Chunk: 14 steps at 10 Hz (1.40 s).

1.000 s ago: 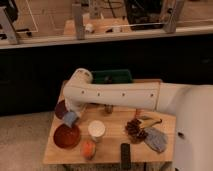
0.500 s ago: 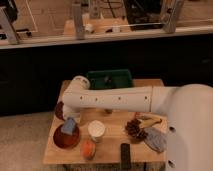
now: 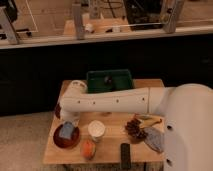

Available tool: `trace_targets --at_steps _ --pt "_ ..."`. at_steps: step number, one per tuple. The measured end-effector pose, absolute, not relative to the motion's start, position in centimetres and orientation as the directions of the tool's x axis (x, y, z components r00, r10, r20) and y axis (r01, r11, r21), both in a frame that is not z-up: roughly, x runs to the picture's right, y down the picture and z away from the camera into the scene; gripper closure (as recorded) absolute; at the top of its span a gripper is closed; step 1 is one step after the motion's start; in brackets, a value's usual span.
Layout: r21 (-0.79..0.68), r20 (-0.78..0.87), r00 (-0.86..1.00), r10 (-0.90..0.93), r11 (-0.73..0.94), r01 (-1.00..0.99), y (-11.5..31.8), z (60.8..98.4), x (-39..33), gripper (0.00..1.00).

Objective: Wipe red bowl with sponge

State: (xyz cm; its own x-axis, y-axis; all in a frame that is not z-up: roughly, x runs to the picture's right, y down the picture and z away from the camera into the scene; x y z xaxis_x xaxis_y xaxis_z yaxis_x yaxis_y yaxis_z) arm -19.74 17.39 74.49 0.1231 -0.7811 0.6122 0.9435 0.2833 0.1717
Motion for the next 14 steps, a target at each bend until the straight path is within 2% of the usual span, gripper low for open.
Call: trace_targets --at_steps 4,9,14 --pt "0.17 0.593 0.098 -0.8 0.242 0.955 19.3 75.0 -20.7 1.0" --pt "0.182 0.577 0.085 -0.813 0.229 0.956 19.3 75.4 -20.9 1.0" --pt "0.236 0.583 0.033 -0.812 0.208 0.949 19.6 73.8 -22.6 1.0"
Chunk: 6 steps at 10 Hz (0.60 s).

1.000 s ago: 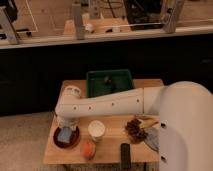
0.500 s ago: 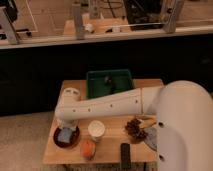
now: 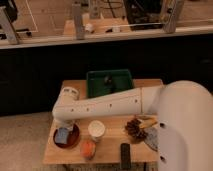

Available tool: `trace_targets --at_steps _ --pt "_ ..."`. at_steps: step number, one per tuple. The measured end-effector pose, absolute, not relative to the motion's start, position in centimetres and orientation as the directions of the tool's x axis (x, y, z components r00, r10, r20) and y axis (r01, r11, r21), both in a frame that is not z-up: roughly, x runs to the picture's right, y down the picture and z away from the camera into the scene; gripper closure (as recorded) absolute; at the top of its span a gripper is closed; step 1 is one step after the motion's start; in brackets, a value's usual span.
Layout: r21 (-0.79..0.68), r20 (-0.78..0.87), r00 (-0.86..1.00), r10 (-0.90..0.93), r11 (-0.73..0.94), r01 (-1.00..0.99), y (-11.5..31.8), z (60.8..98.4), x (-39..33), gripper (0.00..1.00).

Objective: Wipe red bowl with sponge

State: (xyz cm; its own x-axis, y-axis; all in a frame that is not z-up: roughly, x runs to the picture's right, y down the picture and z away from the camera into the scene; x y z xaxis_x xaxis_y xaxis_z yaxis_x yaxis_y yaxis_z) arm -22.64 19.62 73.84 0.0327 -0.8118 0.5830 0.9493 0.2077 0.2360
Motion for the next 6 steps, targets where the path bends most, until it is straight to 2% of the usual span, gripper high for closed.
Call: trace_targets --at_steps 3,6 --pt "0.249 0.591 0.011 -0.807 0.195 0.949 20.6 73.5 -23.4 1.0" --pt "0.223 0.577 0.044 -0.816 0.209 0.952 19.8 73.1 -20.9 1.0"
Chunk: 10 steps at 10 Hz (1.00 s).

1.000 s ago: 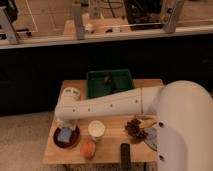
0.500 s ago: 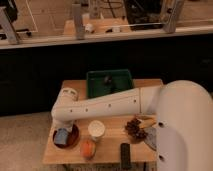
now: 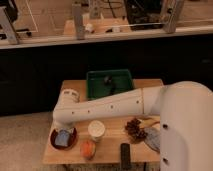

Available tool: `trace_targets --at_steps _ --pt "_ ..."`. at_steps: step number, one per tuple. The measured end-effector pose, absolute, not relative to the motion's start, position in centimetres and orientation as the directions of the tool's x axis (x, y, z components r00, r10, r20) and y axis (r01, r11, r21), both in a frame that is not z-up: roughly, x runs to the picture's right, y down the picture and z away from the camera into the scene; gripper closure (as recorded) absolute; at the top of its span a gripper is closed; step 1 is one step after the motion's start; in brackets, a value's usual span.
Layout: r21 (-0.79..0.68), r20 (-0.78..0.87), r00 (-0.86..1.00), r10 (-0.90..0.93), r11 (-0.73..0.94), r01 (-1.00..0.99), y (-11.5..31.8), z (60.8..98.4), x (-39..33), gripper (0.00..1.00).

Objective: Wipe red bowl with sponge

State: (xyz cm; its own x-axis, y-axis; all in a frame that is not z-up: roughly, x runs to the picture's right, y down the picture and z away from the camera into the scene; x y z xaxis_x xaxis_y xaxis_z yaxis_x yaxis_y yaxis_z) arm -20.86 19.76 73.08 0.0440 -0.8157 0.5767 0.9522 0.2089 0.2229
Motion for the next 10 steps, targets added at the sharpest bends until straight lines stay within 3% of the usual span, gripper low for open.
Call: trace_targets --at_steps 4,10 --pt "0.186 0.555 0.085 -0.827 0.222 0.957 18.5 73.6 -18.9 1.0" --pt "0.236 0.513 0.074 -0.855 0.224 0.946 17.6 74.4 -22.1 1.0"
